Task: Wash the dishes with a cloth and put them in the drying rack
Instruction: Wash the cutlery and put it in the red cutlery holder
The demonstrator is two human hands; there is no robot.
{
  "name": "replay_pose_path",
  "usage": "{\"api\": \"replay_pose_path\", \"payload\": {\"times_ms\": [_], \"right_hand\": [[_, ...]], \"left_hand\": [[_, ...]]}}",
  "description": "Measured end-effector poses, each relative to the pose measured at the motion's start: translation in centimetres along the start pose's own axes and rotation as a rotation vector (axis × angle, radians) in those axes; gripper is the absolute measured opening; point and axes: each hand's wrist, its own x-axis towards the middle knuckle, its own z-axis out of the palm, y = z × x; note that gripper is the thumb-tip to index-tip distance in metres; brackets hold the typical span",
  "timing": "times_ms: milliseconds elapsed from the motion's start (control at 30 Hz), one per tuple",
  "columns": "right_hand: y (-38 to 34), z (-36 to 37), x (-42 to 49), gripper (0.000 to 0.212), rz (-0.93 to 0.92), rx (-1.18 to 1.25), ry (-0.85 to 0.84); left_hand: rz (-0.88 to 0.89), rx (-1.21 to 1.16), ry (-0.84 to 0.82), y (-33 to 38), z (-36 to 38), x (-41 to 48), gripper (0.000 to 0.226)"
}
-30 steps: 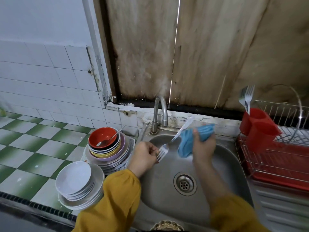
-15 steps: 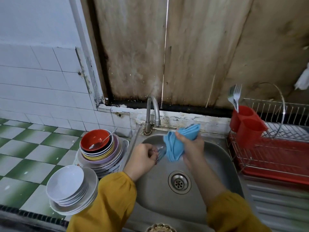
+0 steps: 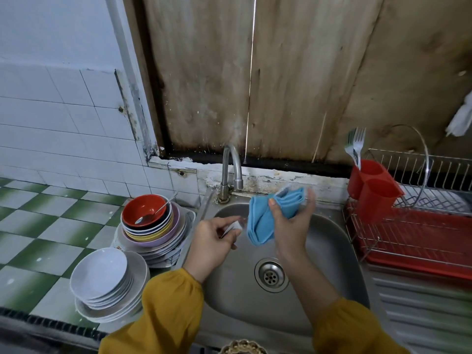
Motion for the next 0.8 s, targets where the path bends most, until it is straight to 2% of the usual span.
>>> {"api": "replay_pose_path", "payload": {"times_ms": [33, 67, 133, 200, 300, 367, 533, 600, 667, 800], "right_hand": [[-0.6, -0.2, 0.2, 0.08, -0.067, 0.011, 0.027], [-1.0, -0.2, 0.3, 0.074, -0.148, -0.004, 0.049], [-1.6, 0.2, -0.2, 0.045, -0.315, -0.14, 0.017], [-1.1, 0.8, -1.3, 0.034, -0.373, -0.234, -0.115], [0.2, 0.9, -2.4, 0.031, -0.337, -0.271, -0.309], [-0.2, 0.8, -1.9, 0.027, -0.336, -0.306, -0.315], [-3.7, 0.6, 2.3, 0.02, -0.351, -0.287, -0.033], [-4.3, 0.5, 3.1, 0.013, -0.359, -0.284, 0.007], [-3.9, 0.8, 2.2, 0.014, -0.339, -0.256, -0.039], [-1.9, 1.7, -1.7, 0.026, -0.372, -0.265, -0.245]], "left_hand": [[-0.009, -0.032, 0.004, 0.2, -0.1, -0.1, 0.031], [-0.017, -0.066, 0.005, 0.4, 0.0, -0.1, 0.031], [-0.034, -0.131, 0.015, 0.7, 0.2, -0.2, 0.031], [-0.021, -0.191, 0.028, 1.1, 0.5, 0.0, 0.029], [0.024, -0.223, 0.018, 1.5, 0.2, 0.1, 0.029], [0.018, -0.221, 0.011, 1.3, -0.4, 0.0, 0.029], [-0.066, -0.244, 0.021, 0.1, -1.7, -1.2, 0.029], [-0.065, -0.254, 0.029, 0.1, -1.8, -1.4, 0.03], [-0.062, -0.264, 0.04, 0.4, -1.6, -1.4, 0.03], [-0.025, -0.257, 0.016, 1.6, -1.4, -0.8, 0.028]]}}
